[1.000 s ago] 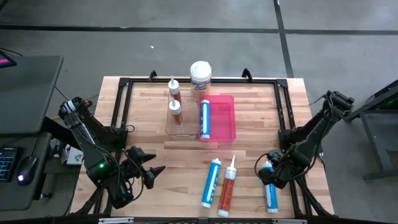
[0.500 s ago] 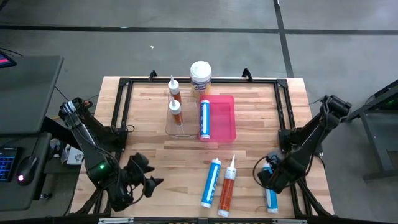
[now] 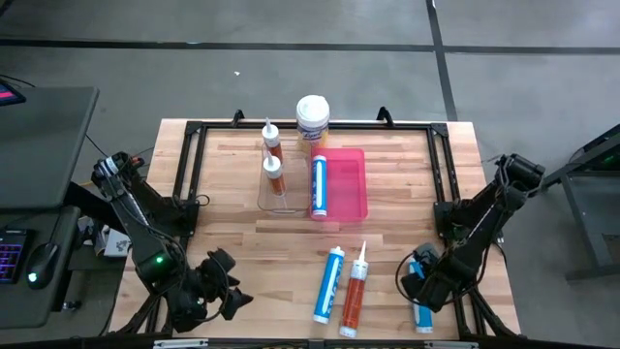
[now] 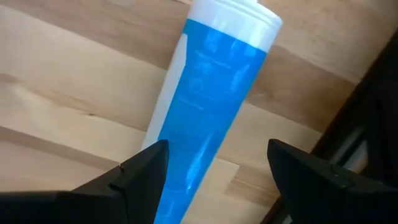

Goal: Pick & place silicon tubes, Sealant and Lysol wipes
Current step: Put the right blue sealant into the pink container

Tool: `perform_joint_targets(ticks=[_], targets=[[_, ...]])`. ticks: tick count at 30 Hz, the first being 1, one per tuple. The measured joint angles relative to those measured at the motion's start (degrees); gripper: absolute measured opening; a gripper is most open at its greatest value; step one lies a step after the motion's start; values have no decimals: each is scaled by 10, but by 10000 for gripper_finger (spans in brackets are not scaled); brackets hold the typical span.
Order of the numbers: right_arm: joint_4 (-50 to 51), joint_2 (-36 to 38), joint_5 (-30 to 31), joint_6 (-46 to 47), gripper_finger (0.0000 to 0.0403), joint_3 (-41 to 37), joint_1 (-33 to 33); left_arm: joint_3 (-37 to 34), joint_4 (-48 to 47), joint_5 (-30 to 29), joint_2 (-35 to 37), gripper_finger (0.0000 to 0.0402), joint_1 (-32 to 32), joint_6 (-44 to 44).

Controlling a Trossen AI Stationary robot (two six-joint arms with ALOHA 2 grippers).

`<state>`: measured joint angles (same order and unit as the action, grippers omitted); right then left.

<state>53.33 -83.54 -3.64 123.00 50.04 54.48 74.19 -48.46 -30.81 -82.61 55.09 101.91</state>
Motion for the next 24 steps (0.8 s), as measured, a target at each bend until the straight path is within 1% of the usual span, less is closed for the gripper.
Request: perform_joint_targets(ticks=[6, 24], targets=[[-22, 0, 6, -2, 269, 0, -1, 0, 26, 4, 0, 346, 0, 0], [-24, 0, 32, -20, 269, 0, -12, 0, 25, 4, 0, 346, 0, 0]])
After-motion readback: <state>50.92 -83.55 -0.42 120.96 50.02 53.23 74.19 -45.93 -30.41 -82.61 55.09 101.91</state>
